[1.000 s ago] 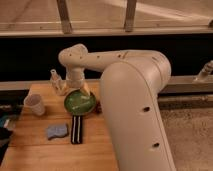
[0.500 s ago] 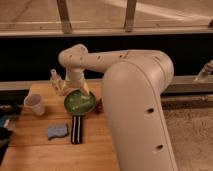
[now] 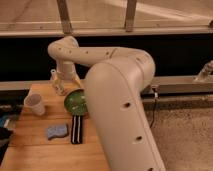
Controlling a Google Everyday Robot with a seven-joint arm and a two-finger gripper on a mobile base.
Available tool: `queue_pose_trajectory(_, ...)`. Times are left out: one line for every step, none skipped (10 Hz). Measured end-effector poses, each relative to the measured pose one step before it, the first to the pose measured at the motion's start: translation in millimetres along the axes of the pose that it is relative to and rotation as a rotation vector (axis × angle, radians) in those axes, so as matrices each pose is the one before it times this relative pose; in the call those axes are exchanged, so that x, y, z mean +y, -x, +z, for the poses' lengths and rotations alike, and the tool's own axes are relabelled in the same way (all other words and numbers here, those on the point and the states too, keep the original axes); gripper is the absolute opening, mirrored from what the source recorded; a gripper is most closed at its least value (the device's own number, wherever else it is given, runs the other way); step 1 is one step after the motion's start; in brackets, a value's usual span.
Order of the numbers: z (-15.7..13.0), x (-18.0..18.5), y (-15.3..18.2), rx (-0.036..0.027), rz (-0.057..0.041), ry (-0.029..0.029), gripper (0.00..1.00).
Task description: Place the ceramic cup in the ceramic bowl
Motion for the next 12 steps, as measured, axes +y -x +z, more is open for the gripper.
queue_pose_trajectory(1.81, 10.75, 9.2, 0.00205, -0.02308, -0.00644, 0.8)
queue_pose_trajectory(4.0, 15.22, 9.09, 0.00781, -0.03071, -0.00463, 0.8)
queue_pose_trajectory(3.32, 10.2, 4.22, 0.0072, -0.02036, -0.00055, 0.8)
queue_pose_trajectory(6.17, 13.25, 4.26, 0.01641, -0.02608, -0.00163, 0.8)
queue_pose_trajectory(4.94, 11.61, 0.84, 0.01505, -0.01877, 0.00008, 0.8)
queue_pose_trajectory(3.49, 7.43, -2.93, 0.01633, -0.0143, -0.00039, 0.8)
queue_pose_trajectory(1.52, 6.4, -3.51, 0.01049, -0.01043, 0.00448, 0.8)
queue_pose_trajectory(2.8, 5.98, -4.08, 0.01643, -0.01258, 0.00691, 0.8)
queue_pose_trajectory(1.84, 5.82, -3.2, 0.01237, -0.01069, 0.00908, 0.8)
queue_pose_trajectory(2.04, 5.09, -3.1, 0.01027, -0.00878, 0.00572, 0.8)
queue_pose_trajectory(2.83, 7.97, -4.02, 0.01276, -0.01292, 0.01102, 0.8)
queue_pose_trajectory(4.59, 8.77, -4.77, 0.01607, -0.01422, 0.01095, 0.8)
